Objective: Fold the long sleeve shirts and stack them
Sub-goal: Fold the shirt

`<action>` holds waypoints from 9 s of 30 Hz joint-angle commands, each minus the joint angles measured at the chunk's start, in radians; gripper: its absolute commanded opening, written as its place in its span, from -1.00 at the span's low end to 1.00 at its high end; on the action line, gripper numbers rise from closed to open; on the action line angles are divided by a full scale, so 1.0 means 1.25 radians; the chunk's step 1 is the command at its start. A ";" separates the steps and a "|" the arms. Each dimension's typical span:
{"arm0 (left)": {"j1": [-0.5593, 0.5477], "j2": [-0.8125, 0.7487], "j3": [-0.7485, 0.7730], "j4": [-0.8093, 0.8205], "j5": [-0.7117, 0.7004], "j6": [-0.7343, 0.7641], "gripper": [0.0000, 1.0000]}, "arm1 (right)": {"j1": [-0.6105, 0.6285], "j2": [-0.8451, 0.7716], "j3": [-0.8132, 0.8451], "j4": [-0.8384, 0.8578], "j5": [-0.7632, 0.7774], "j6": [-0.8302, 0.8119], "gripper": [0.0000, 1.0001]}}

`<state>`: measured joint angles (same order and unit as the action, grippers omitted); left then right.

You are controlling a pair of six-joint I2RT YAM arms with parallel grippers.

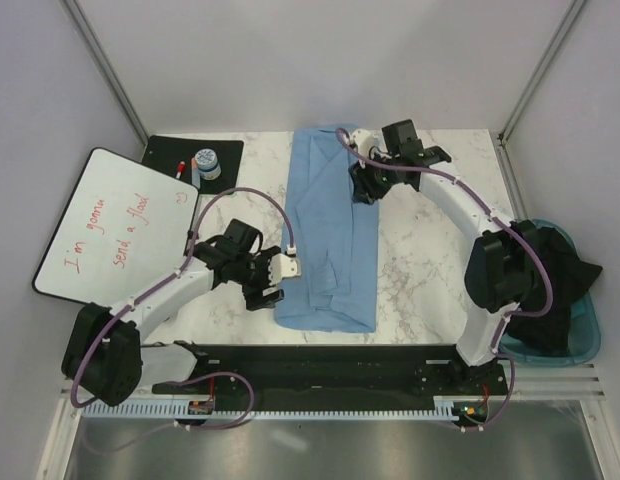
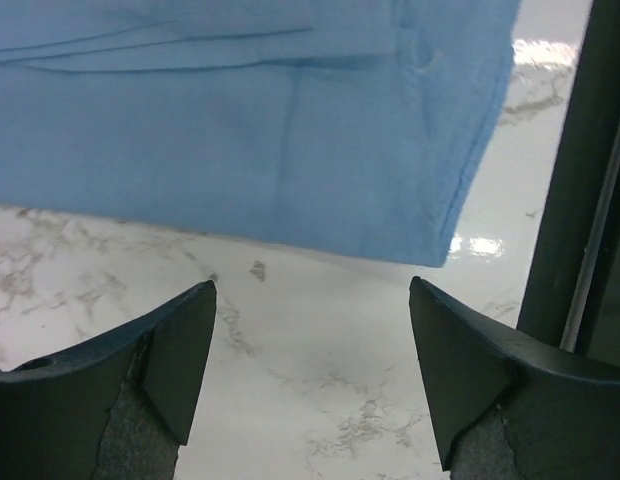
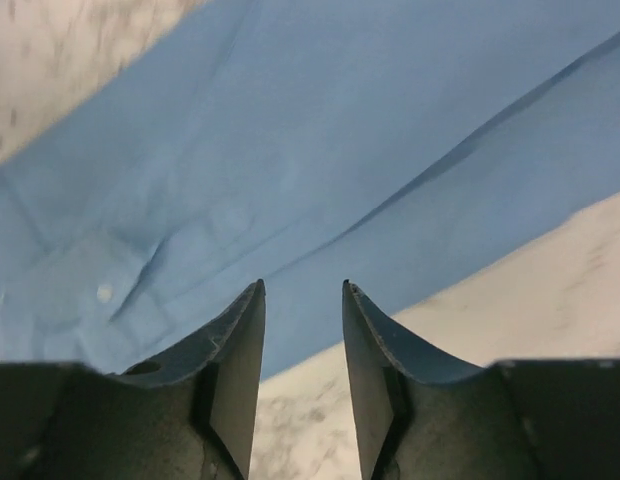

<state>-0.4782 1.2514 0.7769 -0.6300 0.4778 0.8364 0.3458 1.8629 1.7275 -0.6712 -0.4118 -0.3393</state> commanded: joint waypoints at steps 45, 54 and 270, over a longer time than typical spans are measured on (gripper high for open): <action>-0.146 -0.144 -0.348 0.271 0.185 0.580 -0.97 | 0.492 -0.731 -1.097 0.260 0.127 -0.653 -1.00; -0.215 -0.441 -0.340 0.056 0.189 0.459 -0.96 | 0.649 -0.901 -0.987 0.066 0.196 -0.475 -1.00; -0.199 0.565 0.693 0.047 -0.165 0.154 -0.93 | 0.013 0.371 0.089 -0.203 -0.280 -0.167 -0.72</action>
<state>-0.7273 1.9732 1.6043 -0.6762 0.2382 0.9535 0.3561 2.3199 1.8030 -0.8841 -0.7547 -0.5098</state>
